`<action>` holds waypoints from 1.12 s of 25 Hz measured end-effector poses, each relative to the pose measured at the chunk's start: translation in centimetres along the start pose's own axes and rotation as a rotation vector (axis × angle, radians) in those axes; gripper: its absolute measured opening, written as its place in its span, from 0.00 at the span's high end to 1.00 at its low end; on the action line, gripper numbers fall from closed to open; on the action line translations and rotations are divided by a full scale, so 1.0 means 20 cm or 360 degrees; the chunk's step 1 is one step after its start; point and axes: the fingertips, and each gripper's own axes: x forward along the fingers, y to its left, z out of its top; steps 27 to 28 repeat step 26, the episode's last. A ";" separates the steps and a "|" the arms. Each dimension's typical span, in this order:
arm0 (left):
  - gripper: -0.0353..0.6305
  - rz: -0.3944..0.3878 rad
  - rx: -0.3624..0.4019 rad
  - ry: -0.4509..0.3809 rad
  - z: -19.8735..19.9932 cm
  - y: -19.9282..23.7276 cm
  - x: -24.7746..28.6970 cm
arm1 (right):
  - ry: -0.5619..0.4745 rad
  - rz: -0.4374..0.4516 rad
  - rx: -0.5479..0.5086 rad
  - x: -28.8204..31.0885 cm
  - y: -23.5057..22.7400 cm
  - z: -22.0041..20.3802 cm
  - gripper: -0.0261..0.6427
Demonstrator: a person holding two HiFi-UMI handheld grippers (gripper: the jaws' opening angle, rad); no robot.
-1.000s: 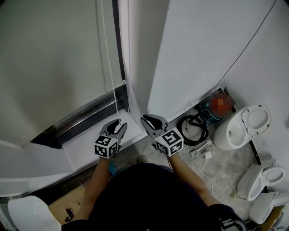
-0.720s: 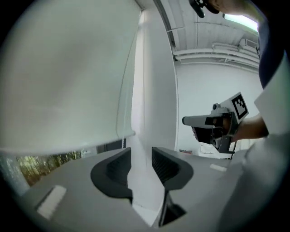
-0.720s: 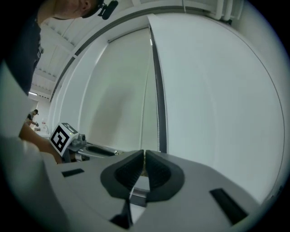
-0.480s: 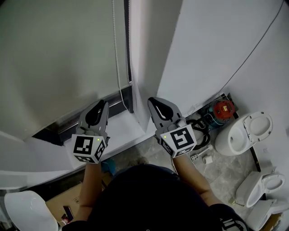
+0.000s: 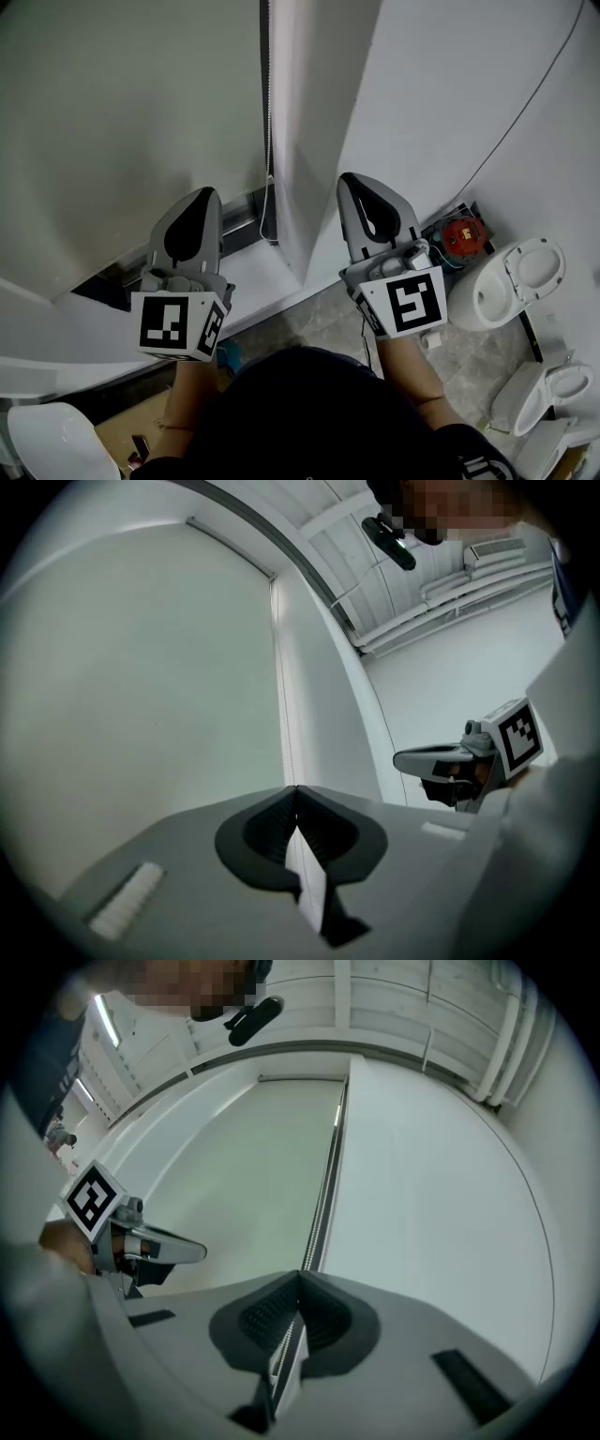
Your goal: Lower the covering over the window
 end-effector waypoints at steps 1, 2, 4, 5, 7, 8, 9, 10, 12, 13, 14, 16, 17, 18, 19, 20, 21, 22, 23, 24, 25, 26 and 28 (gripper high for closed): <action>0.93 0.0001 -0.0004 -0.0014 0.02 -0.01 0.00 | 0.0002 -0.0006 -0.0001 -0.01 -0.01 0.01 0.94; 0.93 0.0004 -0.0001 -0.0022 0.03 -0.02 0.00 | 0.0005 -0.0008 0.0001 -0.02 -0.02 0.01 0.94; 0.93 0.0006 0.0006 -0.0027 0.05 -0.05 0.00 | 0.0003 -0.0005 0.0009 -0.03 -0.03 0.02 0.94; 0.93 0.0002 0.0005 -0.0026 0.06 -0.06 0.01 | 0.0000 -0.0001 0.0012 -0.04 -0.04 0.02 0.94; 0.93 -0.0007 -0.0002 -0.0023 0.05 -0.07 0.01 | -0.0002 0.0009 0.0019 -0.04 -0.04 0.02 0.94; 0.93 -0.0010 -0.0006 -0.0020 0.05 -0.07 0.01 | -0.0001 0.0012 0.0026 -0.04 -0.03 0.02 0.94; 0.93 -0.0012 -0.0011 -0.0018 0.05 -0.08 0.01 | 0.0001 0.0015 0.0033 -0.04 -0.03 0.02 0.94; 0.93 -0.0013 -0.0015 -0.0017 0.04 -0.08 0.01 | 0.0002 0.0017 0.0038 -0.04 -0.02 0.01 0.94; 0.93 -0.0013 -0.0017 -0.0019 0.03 -0.08 0.00 | -0.0008 0.0022 0.0042 -0.04 -0.01 0.01 0.94; 0.93 -0.0012 -0.0017 -0.0021 0.03 -0.08 0.00 | -0.0019 0.0023 0.0044 -0.03 -0.01 0.01 0.94; 0.93 -0.0014 -0.0017 -0.0022 0.03 -0.07 0.00 | -0.0025 0.0023 0.0047 -0.03 0.00 0.01 0.94; 0.93 -0.0019 -0.0020 -0.0023 0.03 -0.08 -0.01 | -0.0010 0.0021 0.0061 -0.03 0.00 0.00 0.94; 0.93 -0.0022 -0.0022 -0.0024 0.04 -0.08 -0.01 | -0.0004 0.0020 0.0068 -0.03 0.00 0.00 0.94; 0.93 -0.0025 -0.0023 -0.0025 0.04 -0.09 -0.01 | -0.0002 0.0019 0.0074 -0.03 0.00 0.00 0.94; 0.93 -0.0028 -0.0024 -0.0026 0.04 -0.09 -0.01 | -0.0002 0.0021 0.0076 -0.04 0.00 0.00 0.94; 0.93 -0.0031 -0.0025 -0.0027 0.04 -0.10 -0.01 | -0.0004 0.0023 0.0076 -0.04 0.00 0.01 0.94; 0.93 -0.0034 -0.0026 -0.0028 0.04 -0.10 0.00 | -0.0007 0.0024 0.0079 -0.04 0.00 0.01 0.94; 0.93 -0.0035 -0.0027 -0.0029 0.04 -0.10 0.00 | -0.0009 0.0023 0.0082 -0.04 0.00 0.01 0.94; 0.93 -0.0036 -0.0027 -0.0029 0.04 -0.10 0.00 | -0.0009 0.0022 0.0086 -0.04 0.00 0.01 0.94; 0.93 -0.0036 -0.0027 -0.0030 0.05 -0.10 0.00 | -0.0010 0.0021 0.0088 -0.04 0.00 0.01 0.94; 0.93 -0.0036 -0.0027 -0.0030 0.05 -0.10 0.00 | -0.0010 0.0021 0.0090 -0.03 0.00 0.01 0.94; 0.93 -0.0035 -0.0026 -0.0030 0.05 -0.10 0.00 | -0.0011 0.0022 0.0091 -0.03 0.00 0.01 0.94; 0.93 -0.0035 -0.0026 -0.0030 0.05 -0.10 0.00 | -0.0011 0.0022 0.0091 -0.03 0.00 0.01 0.94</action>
